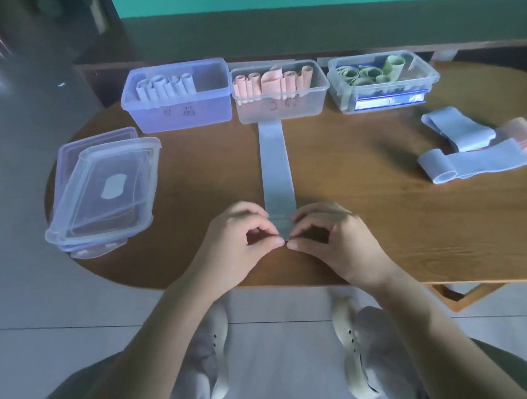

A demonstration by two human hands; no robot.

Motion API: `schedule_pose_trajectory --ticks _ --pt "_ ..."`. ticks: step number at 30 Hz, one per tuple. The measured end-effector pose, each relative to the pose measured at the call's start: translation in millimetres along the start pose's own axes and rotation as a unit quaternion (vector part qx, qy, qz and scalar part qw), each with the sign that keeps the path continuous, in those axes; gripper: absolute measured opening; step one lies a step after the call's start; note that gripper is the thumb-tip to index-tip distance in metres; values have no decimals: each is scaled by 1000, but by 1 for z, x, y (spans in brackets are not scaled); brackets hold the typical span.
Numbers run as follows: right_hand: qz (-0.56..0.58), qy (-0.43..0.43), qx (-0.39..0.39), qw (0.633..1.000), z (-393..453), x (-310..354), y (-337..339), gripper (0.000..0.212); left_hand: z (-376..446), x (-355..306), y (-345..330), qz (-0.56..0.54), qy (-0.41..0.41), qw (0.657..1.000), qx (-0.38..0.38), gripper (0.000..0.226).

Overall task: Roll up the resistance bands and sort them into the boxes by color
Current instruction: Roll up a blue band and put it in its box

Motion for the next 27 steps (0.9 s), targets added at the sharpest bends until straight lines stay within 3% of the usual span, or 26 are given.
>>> schedule_pose_trajectory --ticks 6,12,15,18,22,27 --pt "-54 17 11 998 5 -2 -5 11 -1 -4 5 35 -49 998 5 10" --pt "-72 20 33 997 6 -1 -7 22 0 -5 1 82 -84 993 22 19" --pt "-74 7 32 997 7 -2 -8 31 1 2 0 81 -61 994 30 26" --pt "-77 -9 36 996 9 -1 -10 23 5 9 0 77 -25 996 31 29" --pt "-52 -43 38 997 12 -2 -5 12 6 11 0 60 1 998 14 21" --pt "-21 -88 37 995 16 -11 -2 18 10 7 8 27 -1 1000 -14 16"
Point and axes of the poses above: each hand's wrist, its own z-axis towards the middle knuckle, its own y-axis out of the back of the hand, x = y × z, the point moved 9 cm from there along z, towards the middle knuckle, and after that the axes turned 10 degrees about -z, right-handed, at the moved point
